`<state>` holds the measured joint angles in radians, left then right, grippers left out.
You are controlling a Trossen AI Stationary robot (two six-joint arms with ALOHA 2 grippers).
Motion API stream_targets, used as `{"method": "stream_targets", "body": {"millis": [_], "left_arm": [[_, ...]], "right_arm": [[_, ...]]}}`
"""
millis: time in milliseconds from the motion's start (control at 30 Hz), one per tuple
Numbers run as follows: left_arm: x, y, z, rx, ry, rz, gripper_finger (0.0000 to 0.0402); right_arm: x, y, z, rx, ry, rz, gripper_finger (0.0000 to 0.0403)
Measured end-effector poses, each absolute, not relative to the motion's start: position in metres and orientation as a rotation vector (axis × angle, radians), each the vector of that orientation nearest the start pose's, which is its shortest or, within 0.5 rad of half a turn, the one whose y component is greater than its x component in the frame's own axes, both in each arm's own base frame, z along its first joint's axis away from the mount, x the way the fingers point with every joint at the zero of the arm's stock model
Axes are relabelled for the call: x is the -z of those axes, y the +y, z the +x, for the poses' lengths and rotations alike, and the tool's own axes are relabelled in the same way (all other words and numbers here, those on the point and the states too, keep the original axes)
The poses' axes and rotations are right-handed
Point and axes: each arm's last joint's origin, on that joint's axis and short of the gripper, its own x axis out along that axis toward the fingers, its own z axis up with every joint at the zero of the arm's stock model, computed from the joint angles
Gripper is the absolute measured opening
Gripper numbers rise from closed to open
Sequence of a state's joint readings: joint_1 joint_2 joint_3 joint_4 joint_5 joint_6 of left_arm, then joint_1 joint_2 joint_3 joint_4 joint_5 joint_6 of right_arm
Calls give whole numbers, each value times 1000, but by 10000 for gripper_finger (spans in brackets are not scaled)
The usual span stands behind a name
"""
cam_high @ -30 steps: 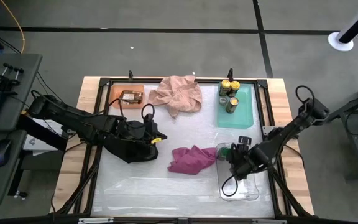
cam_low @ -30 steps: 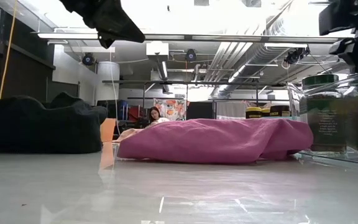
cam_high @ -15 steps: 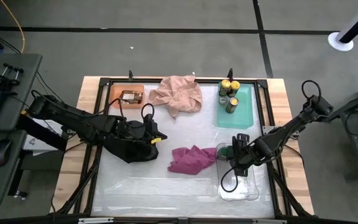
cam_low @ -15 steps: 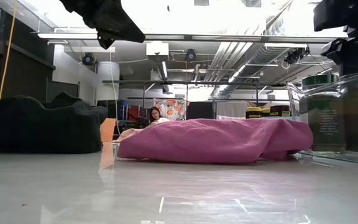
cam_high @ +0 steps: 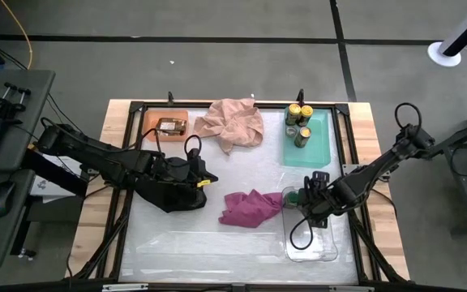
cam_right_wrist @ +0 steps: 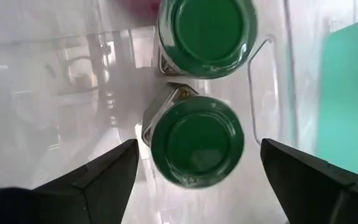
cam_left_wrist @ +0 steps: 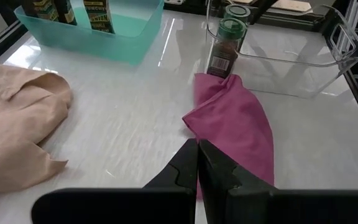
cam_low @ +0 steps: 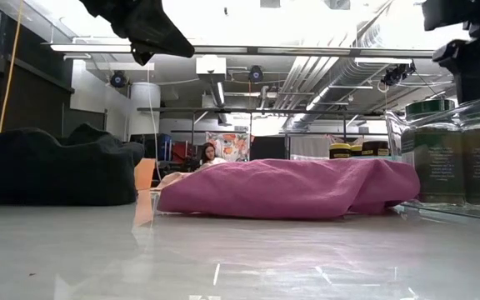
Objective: Sort spices by type
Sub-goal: Adjust the green seasoning bottles
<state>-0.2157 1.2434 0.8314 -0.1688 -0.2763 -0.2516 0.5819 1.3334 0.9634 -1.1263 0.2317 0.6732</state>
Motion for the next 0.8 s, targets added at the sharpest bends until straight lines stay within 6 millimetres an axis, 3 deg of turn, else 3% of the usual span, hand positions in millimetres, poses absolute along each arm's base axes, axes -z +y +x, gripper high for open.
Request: {"method": "stream_targets", "body": {"millis": [200, 333, 467, 633, 800], "left_arm": [[-256, -48, 258, -128, 570, -89, 0], [-254, -48, 256, -133, 606, -79, 0], [-252, -48, 255, -140, 627, -92, 0], [-252, -48, 255, -148, 627, -113, 0], [-253, -48, 256, -145, 614, -115, 0]], "right_arm": [[-254, 114, 183, 216, 1379, -11, 329], [-264, 120, 180, 246, 1375, 76, 297], [-259, 131, 173, 338, 1374, 257, 214], [-241, 150, 168, 410, 1296, 498, 36], [-226, 153, 168, 519, 1252, 603, 12]]}}
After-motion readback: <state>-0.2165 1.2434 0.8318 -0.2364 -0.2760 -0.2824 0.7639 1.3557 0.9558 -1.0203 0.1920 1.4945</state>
